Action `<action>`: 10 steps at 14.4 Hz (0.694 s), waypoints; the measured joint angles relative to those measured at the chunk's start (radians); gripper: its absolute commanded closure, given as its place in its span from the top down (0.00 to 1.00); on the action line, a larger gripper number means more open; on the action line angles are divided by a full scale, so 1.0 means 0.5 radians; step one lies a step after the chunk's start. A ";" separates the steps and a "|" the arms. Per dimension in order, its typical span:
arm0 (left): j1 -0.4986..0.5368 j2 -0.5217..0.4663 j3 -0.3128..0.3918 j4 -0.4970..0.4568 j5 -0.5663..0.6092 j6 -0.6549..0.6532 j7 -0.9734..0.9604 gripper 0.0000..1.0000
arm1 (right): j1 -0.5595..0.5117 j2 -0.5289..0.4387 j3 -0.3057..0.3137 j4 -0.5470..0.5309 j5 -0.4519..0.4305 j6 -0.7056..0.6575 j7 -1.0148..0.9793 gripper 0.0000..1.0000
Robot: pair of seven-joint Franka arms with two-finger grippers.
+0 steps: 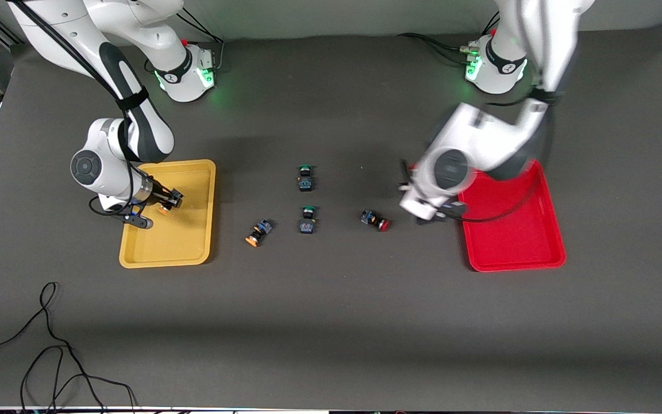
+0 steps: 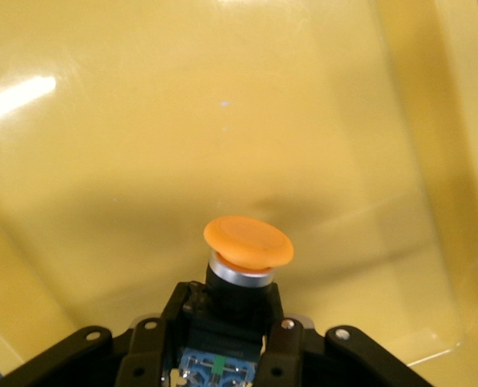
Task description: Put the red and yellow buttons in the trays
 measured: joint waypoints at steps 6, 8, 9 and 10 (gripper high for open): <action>0.447 0.122 0.011 -0.305 0.268 0.476 0.532 0.20 | -0.023 -0.012 0.000 0.024 0.002 0.002 -0.001 1.00; 0.445 0.213 -0.003 -0.384 0.297 0.632 0.531 0.63 | -0.023 -0.081 0.000 0.061 0.003 -0.047 -0.001 1.00; 0.444 0.230 -0.007 -0.398 0.300 0.648 0.531 1.00 | -0.023 -0.138 0.001 0.091 0.004 -0.101 0.002 1.00; 0.445 0.224 -0.004 -0.394 0.304 0.647 0.531 1.00 | -0.022 -0.204 0.006 0.130 0.005 -0.166 0.014 1.00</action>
